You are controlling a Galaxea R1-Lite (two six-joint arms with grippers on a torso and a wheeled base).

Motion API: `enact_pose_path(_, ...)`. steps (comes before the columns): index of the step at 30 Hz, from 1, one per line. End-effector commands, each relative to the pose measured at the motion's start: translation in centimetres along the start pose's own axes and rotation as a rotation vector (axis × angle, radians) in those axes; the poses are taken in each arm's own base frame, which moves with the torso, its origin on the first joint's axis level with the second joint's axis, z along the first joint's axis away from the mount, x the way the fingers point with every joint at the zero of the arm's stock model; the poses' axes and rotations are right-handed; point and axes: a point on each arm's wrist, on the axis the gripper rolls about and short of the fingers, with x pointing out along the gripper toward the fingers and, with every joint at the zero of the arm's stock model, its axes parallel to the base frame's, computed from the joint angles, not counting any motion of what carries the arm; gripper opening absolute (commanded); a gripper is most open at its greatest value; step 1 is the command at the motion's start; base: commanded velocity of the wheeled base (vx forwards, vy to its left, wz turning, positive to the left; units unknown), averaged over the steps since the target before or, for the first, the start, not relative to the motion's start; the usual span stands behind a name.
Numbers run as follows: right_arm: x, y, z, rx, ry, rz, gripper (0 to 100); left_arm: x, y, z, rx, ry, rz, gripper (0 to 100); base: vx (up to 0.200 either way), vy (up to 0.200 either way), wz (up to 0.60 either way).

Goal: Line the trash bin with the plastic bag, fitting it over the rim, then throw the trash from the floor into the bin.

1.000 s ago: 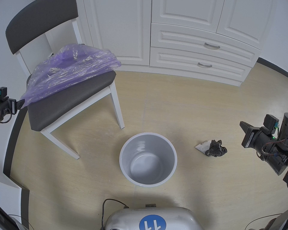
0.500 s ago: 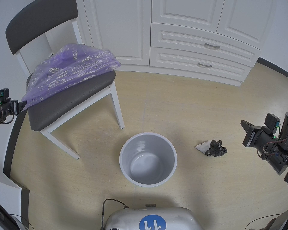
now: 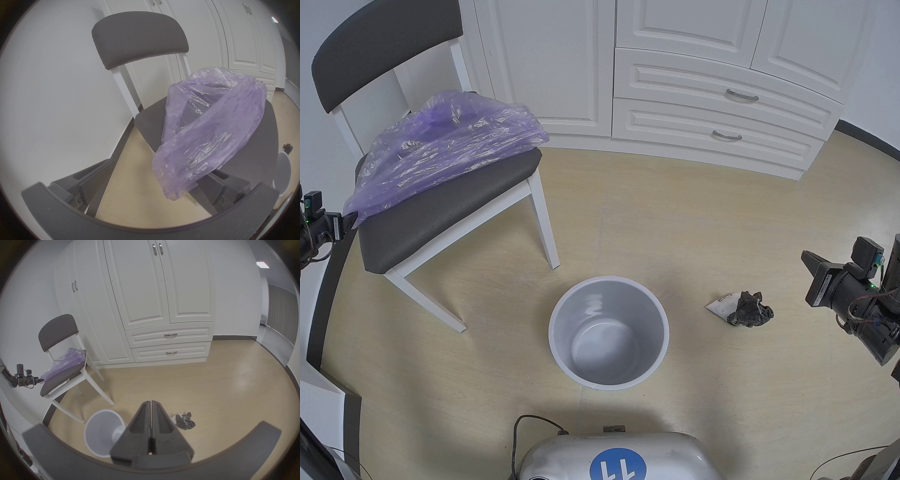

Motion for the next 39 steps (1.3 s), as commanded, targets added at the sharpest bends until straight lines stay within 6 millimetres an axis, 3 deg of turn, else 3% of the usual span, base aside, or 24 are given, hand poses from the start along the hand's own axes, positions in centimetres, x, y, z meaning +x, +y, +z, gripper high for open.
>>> enact_pose_path(1,-0.1,0.0,0.1,0.001,-0.007,0.001,0,0.9,0.3,-3.1,-0.05,0.0,0.019,100,0.0,0.0,0.0)
enact_pose_path(8,0.0,0.1,0.2,0.011,-0.035,0.007,0,2.5,0.6,-3.9,-0.137,-0.185,0.006,100,0.0,0.0,0.0)
enact_pose_path(22,0.2,0.1,0.2,0.015,-0.044,0.01,0,2.4,0.6,-3.3,-0.125,-0.227,-0.033,100,0.0,0.0,0.0)
enact_pose_path(23,0.2,0.1,0.2,0.015,-0.044,0.008,0,2.3,0.6,-3.3,-0.126,-0.229,-0.033,0,0.0,0.0,0.0)
enact_pose_path(29,-0.3,-0.1,0.1,-0.025,-0.047,0.006,0,1.1,0.2,-3.1,-0.125,-0.263,-0.031,0,0.0,0.0,0.0)
enact_pose_path(33,-1.0,-0.1,2.0,-0.112,-0.127,0.092,0,-0.2,-0.4,-3.8,-0.152,-0.319,-0.056,0,0.0,0.0,0.0)
enact_pose_path(36,-0.5,0.7,3.1,-0.151,-0.164,0.208,0,-0.5,-0.4,-3.3,-0.145,-0.372,-0.078,0,0.0,0.0,0.0)
enact_pose_path(39,1.1,1.4,3.4,-0.174,-0.164,0.22,0,-0.8,-0.7,-3.2,-0.148,-0.371,-0.082,0,0.0,0.0,0.0)
